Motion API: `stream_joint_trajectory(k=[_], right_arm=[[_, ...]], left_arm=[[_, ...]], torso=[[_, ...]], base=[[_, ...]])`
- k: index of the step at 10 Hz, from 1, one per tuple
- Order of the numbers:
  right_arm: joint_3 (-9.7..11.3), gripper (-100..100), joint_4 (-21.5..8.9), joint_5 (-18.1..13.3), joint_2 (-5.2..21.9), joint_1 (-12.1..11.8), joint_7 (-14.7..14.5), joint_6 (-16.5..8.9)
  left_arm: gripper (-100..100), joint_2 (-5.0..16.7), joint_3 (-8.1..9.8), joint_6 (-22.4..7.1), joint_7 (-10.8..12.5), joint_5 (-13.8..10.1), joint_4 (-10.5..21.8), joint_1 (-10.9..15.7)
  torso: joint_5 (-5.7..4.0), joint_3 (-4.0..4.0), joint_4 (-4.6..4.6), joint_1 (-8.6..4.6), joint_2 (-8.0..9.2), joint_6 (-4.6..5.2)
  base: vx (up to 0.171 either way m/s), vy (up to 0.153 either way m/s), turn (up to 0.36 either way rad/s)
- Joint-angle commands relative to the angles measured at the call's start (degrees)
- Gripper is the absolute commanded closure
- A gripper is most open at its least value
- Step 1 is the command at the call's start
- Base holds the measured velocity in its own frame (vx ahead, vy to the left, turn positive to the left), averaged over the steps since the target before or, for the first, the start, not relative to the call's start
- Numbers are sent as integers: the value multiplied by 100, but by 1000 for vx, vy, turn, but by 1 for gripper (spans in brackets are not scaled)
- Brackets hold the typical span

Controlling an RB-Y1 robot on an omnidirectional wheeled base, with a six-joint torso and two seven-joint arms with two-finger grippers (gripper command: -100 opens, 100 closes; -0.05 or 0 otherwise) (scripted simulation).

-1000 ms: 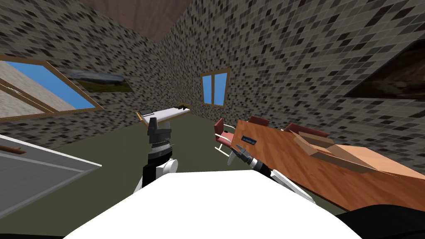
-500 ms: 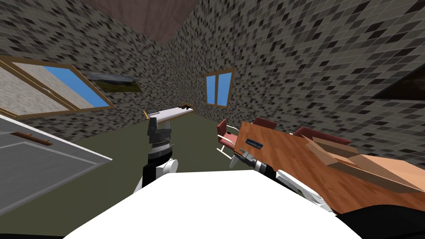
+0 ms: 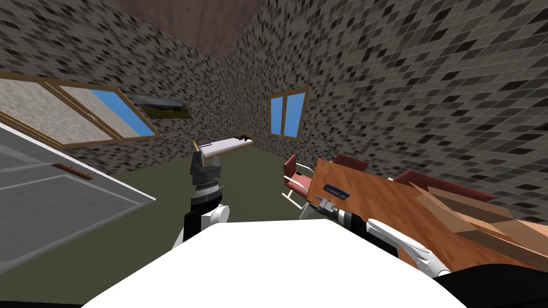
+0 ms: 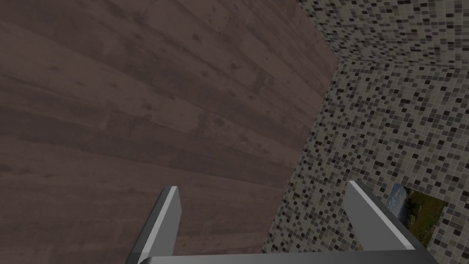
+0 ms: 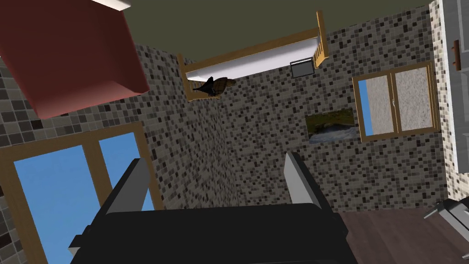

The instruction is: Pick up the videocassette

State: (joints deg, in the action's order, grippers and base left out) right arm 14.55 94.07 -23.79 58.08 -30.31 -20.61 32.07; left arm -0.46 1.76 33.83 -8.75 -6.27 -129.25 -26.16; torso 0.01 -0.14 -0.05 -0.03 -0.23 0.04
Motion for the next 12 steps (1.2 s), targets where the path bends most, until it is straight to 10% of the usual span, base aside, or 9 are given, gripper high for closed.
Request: stream_joint_trajectory(k=[1, 12], right_arm=[[132, -100, -286, -100, 286, 71, -33, 18], [860, -100, -1774, -539, 1944, 244, -76, 1]], left_arm=[[0, 0, 0, 0, 0, 0, 0, 0], [0, 0, 1, 0, 0, 0, 0, -1]], torso=[[0, 0, 0, 0, 0, 0], [-4, -11, -4, -12, -19, 2]], base=[[80, -2, 141], [97, -28, 116]])
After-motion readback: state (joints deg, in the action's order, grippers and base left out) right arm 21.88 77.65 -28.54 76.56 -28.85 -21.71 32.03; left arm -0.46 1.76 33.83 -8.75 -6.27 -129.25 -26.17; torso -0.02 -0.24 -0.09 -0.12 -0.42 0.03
